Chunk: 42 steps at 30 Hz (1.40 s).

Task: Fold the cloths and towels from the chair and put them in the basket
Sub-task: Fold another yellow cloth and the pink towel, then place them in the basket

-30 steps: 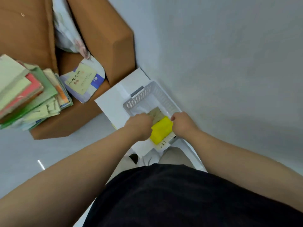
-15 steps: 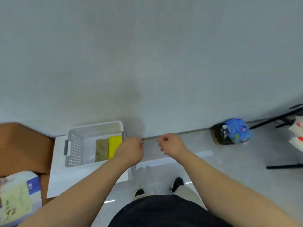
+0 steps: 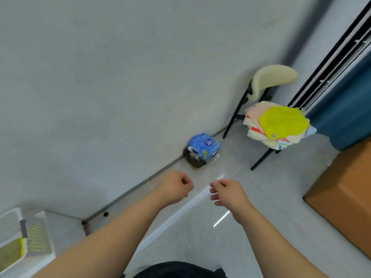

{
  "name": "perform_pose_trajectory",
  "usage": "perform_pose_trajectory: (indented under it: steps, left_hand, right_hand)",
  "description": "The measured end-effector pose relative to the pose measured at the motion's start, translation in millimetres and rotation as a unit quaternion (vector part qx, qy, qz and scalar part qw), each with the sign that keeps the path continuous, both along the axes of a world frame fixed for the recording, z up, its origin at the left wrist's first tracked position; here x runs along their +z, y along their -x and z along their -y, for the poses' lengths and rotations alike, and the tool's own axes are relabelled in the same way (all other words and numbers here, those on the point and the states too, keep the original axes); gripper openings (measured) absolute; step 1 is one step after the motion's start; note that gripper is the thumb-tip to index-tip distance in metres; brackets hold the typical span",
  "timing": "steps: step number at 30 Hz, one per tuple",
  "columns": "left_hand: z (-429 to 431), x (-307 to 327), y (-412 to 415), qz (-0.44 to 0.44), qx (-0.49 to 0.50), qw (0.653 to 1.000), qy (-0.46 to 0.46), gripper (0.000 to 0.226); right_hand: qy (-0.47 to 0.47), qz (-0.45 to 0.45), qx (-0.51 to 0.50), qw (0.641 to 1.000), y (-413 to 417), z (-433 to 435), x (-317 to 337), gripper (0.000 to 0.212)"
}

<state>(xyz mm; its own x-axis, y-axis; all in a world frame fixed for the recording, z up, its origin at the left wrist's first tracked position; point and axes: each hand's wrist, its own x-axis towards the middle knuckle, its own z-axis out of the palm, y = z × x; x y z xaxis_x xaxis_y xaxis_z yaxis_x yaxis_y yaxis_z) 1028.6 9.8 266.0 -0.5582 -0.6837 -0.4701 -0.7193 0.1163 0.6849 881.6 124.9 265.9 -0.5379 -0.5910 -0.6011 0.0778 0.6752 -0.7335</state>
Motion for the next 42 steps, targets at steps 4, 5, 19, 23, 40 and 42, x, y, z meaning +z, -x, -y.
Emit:
perform_pose_trajectory:
  steps: [4,5,19,23,40,42]
  left_hand:
    - [-40,13,131,-0.054,0.032,0.994,-0.088,0.006]
    - [-46,17,162,-0.059,0.026,0.994,-0.09,0.009]
    - [-2,-39,575,-0.046,0.052,0.975,-0.209,0.007]
    - [19,-40,670,-0.041,0.066,0.969,-0.234,0.007]
    - [-4,-168,815,-0.066,0.52,0.807,-0.271,0.01]
    - [-12,-190,823,-0.086,0.545,0.786,-0.279,0.007]
  right_hand:
    - [-0.007,-0.028,-0.042,0.999,132,-58,27,0.018]
    - [-0.008,-0.033,-0.049,0.998,161,-66,32,0.018]
    - [-0.071,-0.072,-0.059,0.993,550,-40,-13,0.017]
    - [-0.11,-0.109,0.009,0.988,652,-25,-12,0.015]
    - [-0.177,-0.271,0.528,0.785,863,95,-209,0.023]
    - [-0.161,-0.285,0.544,0.772,863,108,-237,0.024]
